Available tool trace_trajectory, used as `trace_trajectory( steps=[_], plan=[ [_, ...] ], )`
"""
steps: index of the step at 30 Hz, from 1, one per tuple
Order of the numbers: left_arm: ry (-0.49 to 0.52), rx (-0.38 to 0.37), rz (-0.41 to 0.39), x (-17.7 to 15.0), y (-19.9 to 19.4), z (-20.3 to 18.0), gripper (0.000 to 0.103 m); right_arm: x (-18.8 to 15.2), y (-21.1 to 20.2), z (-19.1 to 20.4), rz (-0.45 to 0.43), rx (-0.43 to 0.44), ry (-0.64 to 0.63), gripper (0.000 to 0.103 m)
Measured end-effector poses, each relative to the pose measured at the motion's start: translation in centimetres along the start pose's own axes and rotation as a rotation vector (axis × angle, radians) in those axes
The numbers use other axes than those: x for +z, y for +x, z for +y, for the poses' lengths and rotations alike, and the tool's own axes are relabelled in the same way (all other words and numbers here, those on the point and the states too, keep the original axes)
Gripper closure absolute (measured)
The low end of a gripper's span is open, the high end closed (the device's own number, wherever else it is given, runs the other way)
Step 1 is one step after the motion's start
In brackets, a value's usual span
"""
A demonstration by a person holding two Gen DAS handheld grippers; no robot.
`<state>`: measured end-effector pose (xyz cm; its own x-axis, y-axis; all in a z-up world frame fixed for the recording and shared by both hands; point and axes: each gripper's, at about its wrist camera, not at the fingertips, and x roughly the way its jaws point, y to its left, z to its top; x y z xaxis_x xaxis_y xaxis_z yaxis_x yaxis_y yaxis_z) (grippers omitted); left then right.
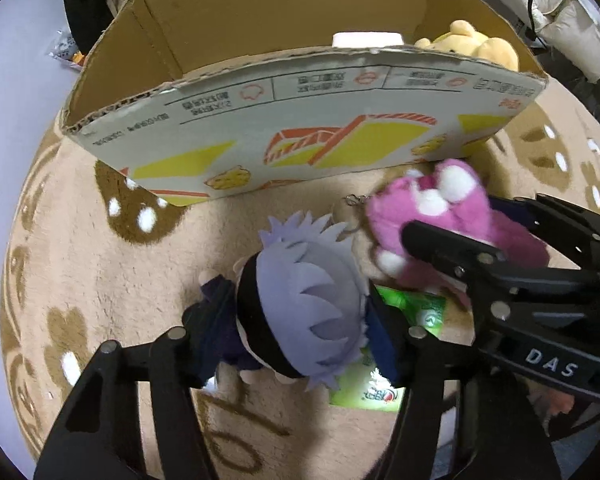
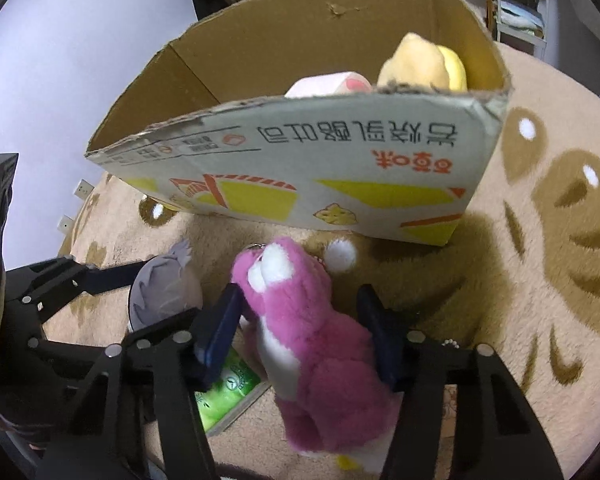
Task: Organize soft objects
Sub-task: 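Close the left tool on the white-haired doll while the right tool grasps the pink plush, then lift the doll and pink plush and carry both over the box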
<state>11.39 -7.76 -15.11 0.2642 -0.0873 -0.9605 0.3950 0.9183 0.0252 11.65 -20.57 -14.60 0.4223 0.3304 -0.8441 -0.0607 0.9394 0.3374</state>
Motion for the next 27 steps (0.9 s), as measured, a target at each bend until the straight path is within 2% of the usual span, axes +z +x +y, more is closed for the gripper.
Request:
trace_trajectory(
  steps=[3, 12, 18, 27],
  plan=[
    [-0.024, 0.001, -0.007, -0.4, -0.5, 0.2, 0.046, 0.1, -0.7, 0.5, -0.024, -0.003, -0.016, 0.060],
    [-0.137, 0.028, -0.095, -1.7, -3.9, 3.1, 0.046, -0.2, -4.2, 0.6, -0.122, -0.018, -0.031, 0.064],
    [-0.178, 0.061, -0.213, -2.7, -7.5, 3.4, 0.046, -0.7, -7.8, 1.9, -0.219, -0.056, -0.078, 0.064],
    [-0.195, 0.119, -0.454, -2.9, -13.3, 2.7, 0.046, -1.2, -11.7, 4.5, -0.349, -0.170, -0.162, 0.064]
  ],
)
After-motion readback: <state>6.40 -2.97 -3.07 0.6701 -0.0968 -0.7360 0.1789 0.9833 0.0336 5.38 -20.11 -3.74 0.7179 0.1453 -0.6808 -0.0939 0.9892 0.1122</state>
